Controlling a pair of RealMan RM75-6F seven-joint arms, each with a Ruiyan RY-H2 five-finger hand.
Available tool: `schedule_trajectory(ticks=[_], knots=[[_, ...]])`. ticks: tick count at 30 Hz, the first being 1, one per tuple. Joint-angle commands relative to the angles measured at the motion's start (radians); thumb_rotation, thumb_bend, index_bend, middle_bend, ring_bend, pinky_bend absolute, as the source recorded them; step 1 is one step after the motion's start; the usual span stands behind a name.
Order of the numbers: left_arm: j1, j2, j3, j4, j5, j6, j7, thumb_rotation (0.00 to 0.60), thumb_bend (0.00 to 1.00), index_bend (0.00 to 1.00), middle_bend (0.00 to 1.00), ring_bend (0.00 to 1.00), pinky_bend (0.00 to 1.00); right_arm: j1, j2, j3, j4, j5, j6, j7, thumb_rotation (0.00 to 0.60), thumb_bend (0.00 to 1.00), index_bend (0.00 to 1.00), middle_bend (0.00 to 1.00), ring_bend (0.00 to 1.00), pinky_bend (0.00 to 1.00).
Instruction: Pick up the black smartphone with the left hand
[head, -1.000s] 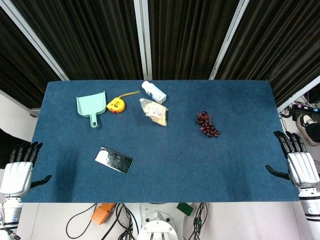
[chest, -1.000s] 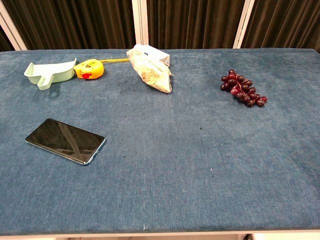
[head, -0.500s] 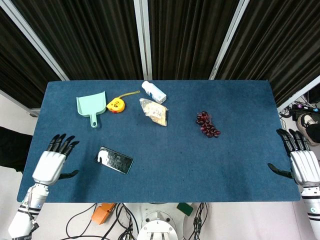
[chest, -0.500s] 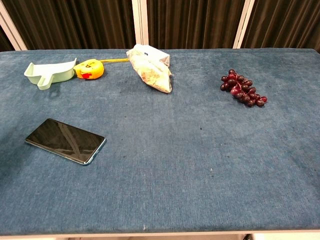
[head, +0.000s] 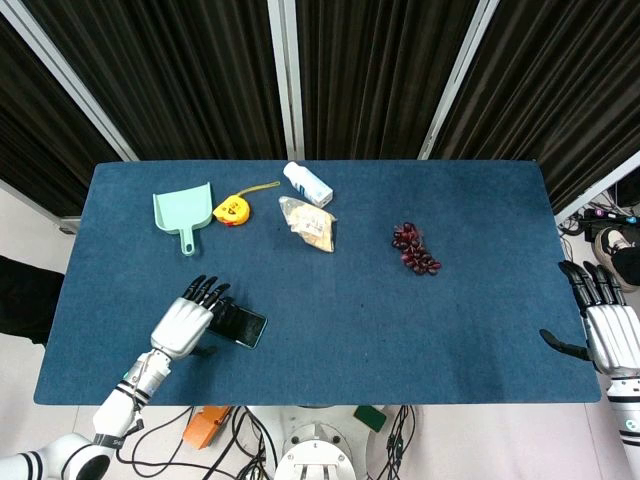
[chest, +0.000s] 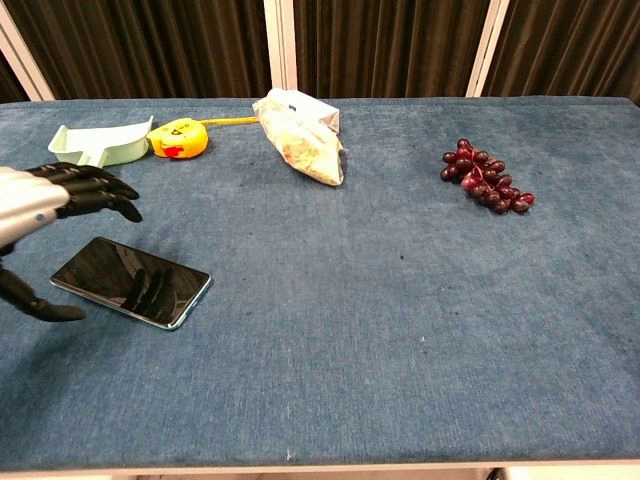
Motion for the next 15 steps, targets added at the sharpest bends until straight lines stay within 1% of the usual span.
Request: schedule_trajectory(ticks=[1,4,10,15], knots=[[-0.016,-0.028,-0.007,0.018,-0.028,-0.015,0.002,0.600,0.16,0.25,0.09,0.00,0.00,0.000,-0.001,0.000,0.002,0.000,0.000,0.002,0.600,0.27,0.12,0.14,0.00,0.06],[-0.025,-0.036,-0.010,0.025,-0.052,-0.029,0.011,0.600,0.20,0.26,0.09,0.00,0.00,-0.001,-0.002,-0.001,0.004,0.001,0.000,0.003,0.600,0.27,0.12,0.14,0.00,0.06],[-0.037,-0.045,-0.007,0.026,-0.104,-0.049,0.033,0.600,0.21,0.28,0.09,0.00,0.00,-0.001,-0.005,0.000,0.008,0.006,-0.004,0.006,0.600,0.27,0.12,0.14,0.00,0.06],[-0.043,-0.056,-0.003,0.039,-0.119,-0.049,0.029,0.600,0.21,0.29,0.09,0.00,0.00,0.001,-0.006,-0.001,0.009,0.006,-0.009,0.005,0.600,0.27,0.12,0.14,0.00,0.06]])
